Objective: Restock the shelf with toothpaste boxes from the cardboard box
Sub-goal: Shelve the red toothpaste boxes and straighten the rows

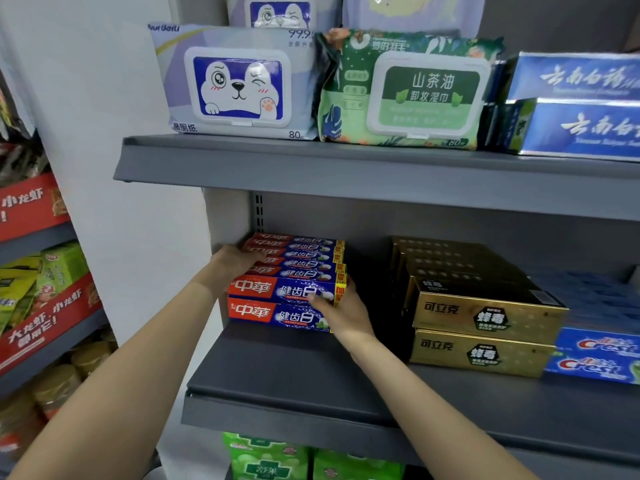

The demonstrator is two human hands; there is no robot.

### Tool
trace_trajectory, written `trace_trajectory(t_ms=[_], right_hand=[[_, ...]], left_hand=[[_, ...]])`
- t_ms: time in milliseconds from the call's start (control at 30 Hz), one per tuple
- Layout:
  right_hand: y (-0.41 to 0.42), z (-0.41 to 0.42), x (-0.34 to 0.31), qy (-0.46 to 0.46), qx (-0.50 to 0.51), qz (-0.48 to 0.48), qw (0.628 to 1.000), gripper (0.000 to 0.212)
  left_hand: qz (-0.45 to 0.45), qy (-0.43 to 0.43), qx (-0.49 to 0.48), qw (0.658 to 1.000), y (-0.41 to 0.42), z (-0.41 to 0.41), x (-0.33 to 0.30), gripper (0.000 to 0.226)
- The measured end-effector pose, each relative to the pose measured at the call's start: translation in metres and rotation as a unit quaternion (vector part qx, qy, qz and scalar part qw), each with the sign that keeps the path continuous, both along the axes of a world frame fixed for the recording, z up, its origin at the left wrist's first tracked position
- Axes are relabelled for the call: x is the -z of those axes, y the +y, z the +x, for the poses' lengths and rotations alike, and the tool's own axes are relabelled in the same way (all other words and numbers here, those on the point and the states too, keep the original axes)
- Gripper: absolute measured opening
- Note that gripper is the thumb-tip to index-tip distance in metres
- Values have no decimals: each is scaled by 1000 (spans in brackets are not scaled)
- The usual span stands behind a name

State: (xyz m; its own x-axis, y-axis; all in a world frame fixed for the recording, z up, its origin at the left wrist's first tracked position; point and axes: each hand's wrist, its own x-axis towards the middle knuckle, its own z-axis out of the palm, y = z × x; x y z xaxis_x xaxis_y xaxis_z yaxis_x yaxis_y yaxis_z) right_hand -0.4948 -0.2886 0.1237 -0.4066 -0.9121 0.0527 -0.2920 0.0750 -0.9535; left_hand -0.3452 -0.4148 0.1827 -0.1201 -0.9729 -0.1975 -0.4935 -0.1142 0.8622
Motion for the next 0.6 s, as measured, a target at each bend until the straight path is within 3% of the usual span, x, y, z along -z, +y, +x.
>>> trace_trajectory(t_ms=[200,333,467,533,600], right_hand=[[0,-6,1,-17,-3,-5,1000,66],[3,-14,7,-23,-4,11,1000,70],[5,-15,10,-5,-14,27,1000,72],[6,-14,6,45,-6,2,999,82],[7,-14,-3,165,12,-24,986,93]], left_hand=[[22,58,-5,998,-1,1,3,44],[115,155,34,981,-2,9,10,33],[135,193,41,971,0,12,14,22],[134,203,45,969,2,11,15,18],[133,218,50,966,5,9,16,16]])
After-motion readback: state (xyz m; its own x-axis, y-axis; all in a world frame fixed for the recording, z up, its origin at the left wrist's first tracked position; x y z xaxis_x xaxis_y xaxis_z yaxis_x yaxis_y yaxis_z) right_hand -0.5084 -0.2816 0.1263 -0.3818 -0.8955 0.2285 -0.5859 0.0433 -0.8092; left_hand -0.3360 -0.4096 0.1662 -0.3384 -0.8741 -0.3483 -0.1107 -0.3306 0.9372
